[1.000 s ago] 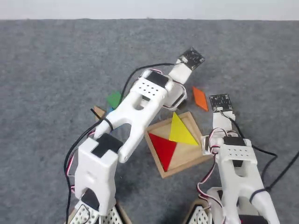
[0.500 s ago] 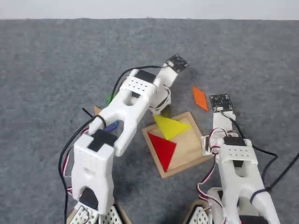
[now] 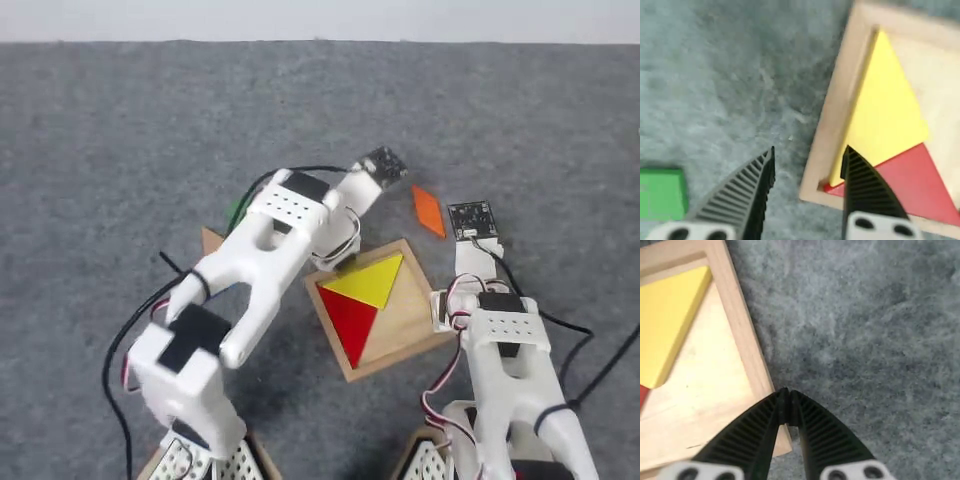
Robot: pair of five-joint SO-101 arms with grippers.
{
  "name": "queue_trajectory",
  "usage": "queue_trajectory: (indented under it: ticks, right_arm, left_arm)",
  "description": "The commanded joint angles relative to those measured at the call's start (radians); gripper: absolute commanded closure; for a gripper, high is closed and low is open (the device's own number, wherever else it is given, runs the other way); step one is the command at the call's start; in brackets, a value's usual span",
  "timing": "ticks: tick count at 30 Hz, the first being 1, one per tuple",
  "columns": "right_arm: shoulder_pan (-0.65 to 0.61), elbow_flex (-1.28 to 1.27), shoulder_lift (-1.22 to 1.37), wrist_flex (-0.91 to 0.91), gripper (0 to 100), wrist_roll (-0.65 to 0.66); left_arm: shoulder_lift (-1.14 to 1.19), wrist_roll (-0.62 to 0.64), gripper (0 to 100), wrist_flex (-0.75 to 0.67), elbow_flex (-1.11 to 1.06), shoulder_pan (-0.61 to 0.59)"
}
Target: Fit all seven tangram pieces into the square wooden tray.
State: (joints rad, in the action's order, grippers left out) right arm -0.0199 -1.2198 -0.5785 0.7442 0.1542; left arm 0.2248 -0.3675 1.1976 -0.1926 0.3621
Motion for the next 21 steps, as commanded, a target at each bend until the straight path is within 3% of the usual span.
queue_trajectory:
  ticks: [1, 4, 10, 21]
  right_arm:
    - [-0.015, -0.002, -0.008, -0.016, 99.1, -0.012]
    - [-0.015, -0.002, -0.008, -0.016, 99.1, -0.012]
    - [-0.015, -0.002, -0.008, -0.016, 99.1, -0.012]
    - [-0.015, -0.002, -0.008, -0.016, 99.1, -0.012]
  left_arm:
    - [-0.158, 0.023, 79, -0.009, -0.016, 0.026]
    - [-0.227, 0.026, 79, -0.018, -0.108, 0.103]
    - [-0.175, 0.049, 79, -0.207, -0.291, 0.201]
    - [-0.157, 0.055, 79, -0.226, -0.266, 0.29]
